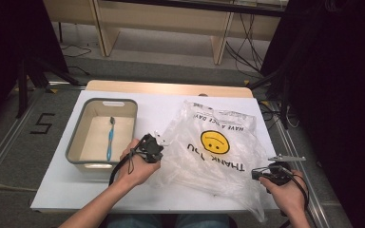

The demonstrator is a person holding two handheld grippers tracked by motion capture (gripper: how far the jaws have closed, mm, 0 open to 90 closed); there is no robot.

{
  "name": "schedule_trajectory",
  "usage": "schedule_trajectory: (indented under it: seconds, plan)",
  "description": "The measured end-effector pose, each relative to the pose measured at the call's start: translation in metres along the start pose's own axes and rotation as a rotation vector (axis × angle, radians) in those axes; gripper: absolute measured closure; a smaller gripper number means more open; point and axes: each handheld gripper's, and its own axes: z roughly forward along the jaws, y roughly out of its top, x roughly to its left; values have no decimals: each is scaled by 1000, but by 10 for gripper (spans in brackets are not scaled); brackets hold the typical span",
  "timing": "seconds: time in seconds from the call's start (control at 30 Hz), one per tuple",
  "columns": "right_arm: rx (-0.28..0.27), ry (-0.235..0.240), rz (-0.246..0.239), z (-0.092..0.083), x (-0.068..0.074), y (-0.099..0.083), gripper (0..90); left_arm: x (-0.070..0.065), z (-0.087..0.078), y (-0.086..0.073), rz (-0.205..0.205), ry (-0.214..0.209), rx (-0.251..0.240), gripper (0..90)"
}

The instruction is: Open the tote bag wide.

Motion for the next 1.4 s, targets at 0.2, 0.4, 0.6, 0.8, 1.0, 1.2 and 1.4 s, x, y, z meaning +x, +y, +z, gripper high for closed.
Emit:
schedule_trajectory:
  seconds: [0.2, 0.4, 0.6, 0.8, 1.0, 1.2, 1.4]
  plan:
    - [-21, 17, -7, 0, 7, 2, 900, 8, 2, 9, -15, 30, -6, 892]
    - [-29, 38, -18, 2, 15, 3, 900, 19, 8, 16, -39, 63, -9, 891]
    - [-35, 57, -31, 5, 22, 5, 900, 31, 14, 20, -66, 97, -20, 891]
    - [-44, 76, -49, 10, 31, 8, 900, 42, 20, 24, -91, 126, -39, 891]
    - [-54, 83, -72, 19, 40, 17, 900, 49, 22, 32, -127, 134, -64, 890]
    - [-62, 86, -78, 23, 43, 22, 900, 50, 21, 40, -150, 147, -92, 889]
    - [-66, 82, -82, 27, 44, 25, 900, 54, 24, 50, -193, 173, -133, 887]
